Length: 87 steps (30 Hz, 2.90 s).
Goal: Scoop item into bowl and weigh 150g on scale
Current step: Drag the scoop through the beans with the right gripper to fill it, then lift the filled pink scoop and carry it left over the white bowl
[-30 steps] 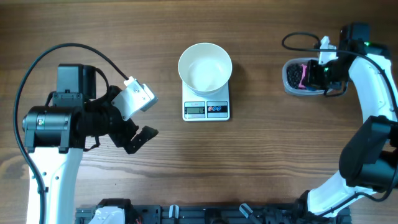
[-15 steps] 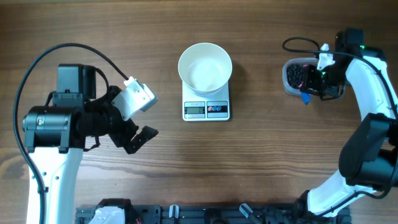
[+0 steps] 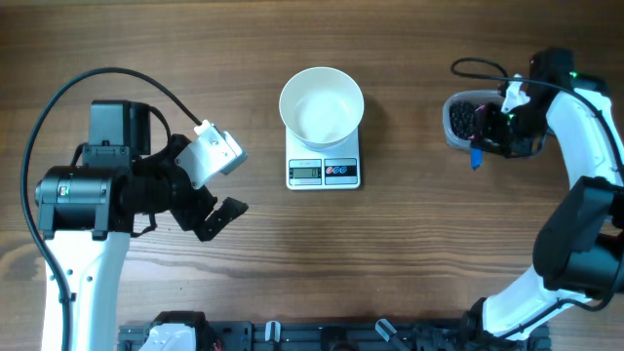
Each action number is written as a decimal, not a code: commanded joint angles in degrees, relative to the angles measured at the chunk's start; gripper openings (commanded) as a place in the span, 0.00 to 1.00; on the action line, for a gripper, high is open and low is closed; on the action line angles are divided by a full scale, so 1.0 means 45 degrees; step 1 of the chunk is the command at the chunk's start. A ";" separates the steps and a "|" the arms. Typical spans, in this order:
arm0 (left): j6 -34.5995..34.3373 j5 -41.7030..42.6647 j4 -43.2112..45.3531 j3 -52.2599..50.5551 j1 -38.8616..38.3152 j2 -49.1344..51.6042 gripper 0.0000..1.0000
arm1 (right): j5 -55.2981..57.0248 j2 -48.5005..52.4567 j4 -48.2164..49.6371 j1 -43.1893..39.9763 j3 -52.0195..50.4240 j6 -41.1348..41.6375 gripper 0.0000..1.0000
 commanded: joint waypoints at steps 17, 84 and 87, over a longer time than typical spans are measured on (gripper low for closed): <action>0.0291 0.0112 0.0029 0.0248 0.0107 -0.0151 1.00 | -0.3536 0.0311 -0.0792 -0.1156 -0.0214 -0.1180 0.04; 0.0291 0.0112 0.0029 0.0248 0.0107 -0.0151 1.00 | -1.0404 0.0306 -0.1059 0.1156 0.1015 -0.5663 0.04; 0.0291 0.0112 0.0029 0.0248 0.0107 -0.0151 1.00 | -1.0132 0.0306 -0.0379 0.1792 0.1239 -0.5353 0.04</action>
